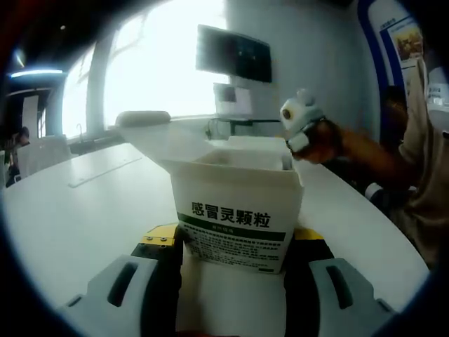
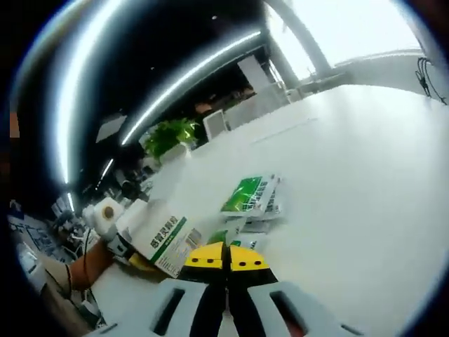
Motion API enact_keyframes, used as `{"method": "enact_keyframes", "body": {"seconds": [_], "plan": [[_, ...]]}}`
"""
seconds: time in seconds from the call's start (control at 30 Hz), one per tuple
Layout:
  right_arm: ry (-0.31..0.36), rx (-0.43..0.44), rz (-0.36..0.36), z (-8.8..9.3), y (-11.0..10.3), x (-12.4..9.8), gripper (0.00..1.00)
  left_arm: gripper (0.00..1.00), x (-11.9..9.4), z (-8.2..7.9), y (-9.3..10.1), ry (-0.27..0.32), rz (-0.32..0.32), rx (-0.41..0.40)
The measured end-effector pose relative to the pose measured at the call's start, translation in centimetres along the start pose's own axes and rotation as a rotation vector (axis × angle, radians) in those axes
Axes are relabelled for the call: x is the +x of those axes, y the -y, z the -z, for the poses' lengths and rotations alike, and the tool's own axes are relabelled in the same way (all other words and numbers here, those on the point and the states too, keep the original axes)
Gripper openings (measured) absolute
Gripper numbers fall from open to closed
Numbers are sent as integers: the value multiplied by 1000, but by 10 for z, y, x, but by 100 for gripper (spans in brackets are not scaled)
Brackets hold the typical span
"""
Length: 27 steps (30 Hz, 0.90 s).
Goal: Take out ganmaoling bag from box put it on table
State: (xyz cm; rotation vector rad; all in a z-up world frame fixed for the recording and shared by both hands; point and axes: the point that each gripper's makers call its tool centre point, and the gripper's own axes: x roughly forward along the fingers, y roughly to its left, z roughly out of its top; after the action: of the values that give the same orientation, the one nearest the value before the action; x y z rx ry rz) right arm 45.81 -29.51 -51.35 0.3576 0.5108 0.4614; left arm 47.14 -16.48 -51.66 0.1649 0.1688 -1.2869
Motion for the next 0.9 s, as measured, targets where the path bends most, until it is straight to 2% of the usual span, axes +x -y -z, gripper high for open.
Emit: {"method": "enact_keyframes", "body": {"seconds": [0.2,0.37,0.47,0.67,0.9], "plan": [[-30,-177,79,4,6,2,3,49,0,0,0,0,0,0],[-34,-253,118,2,12,0,8,49,0,0,0,-1,0,0],[-22,-288,148,-2,16,-4,11,49,0,0,0,-1,0,0],[-13,-323,170,-7,21,-12,10,49,1,0,0,-2,-1,0],[13,-363,140,-12,22,-19,9,49,1,0,0,-3,-1,-1]]}}
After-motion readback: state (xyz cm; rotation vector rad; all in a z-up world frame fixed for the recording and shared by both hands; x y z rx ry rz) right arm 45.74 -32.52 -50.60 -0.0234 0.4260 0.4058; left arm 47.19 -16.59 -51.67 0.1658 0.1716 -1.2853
